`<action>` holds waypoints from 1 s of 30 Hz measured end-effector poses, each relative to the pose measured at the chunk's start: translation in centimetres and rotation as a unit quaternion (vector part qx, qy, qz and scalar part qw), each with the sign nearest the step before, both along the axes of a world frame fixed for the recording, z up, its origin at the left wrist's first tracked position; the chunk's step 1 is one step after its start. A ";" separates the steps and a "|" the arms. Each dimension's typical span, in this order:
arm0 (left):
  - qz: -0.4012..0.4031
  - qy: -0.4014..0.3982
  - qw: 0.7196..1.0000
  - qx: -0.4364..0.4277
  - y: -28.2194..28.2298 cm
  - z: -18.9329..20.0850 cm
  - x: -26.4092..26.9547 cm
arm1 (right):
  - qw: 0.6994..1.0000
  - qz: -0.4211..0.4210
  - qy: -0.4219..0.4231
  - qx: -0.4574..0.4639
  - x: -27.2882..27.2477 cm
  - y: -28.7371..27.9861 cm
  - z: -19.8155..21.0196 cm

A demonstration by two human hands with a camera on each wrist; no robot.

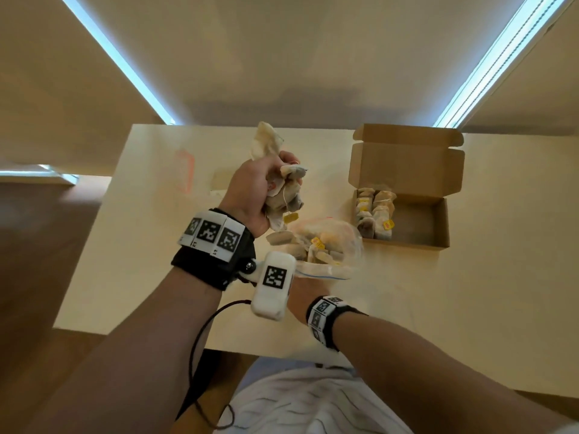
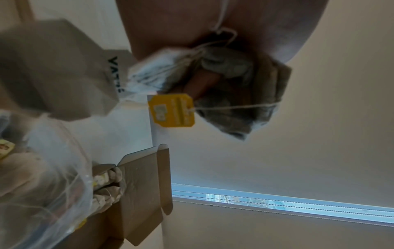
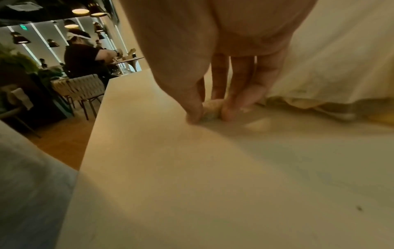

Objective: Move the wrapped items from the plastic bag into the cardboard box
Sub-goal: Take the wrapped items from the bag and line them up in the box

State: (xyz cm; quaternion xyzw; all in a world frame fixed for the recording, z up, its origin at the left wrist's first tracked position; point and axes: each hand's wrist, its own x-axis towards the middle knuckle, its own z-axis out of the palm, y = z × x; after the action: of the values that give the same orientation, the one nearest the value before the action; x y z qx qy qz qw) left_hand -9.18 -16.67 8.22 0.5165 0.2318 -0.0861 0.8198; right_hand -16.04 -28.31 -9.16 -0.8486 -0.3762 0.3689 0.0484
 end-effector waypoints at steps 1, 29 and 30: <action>-0.002 0.001 1.000 0.000 0.1 -0.2 -0.1 | 1.000 0.000 0.000 -0.008 0.0 -0.2 0.0; -0.269 -0.003 0.905 0.330 -6.2 -6.5 0.0 | 0.647 -0.548 0.280 0.450 6.7 -13.5 7.7; -0.259 0.002 0.909 0.328 -6.5 -6.5 0.1 | 0.673 -0.541 0.246 0.440 7.1 -13.8 7.7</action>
State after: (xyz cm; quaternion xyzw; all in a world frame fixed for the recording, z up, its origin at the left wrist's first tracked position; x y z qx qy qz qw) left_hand -9.03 -23.13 1.69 0.7977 0.1071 -0.2156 0.5529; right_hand -8.92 -42.14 -1.44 -0.6624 0.0553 0.2653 0.6984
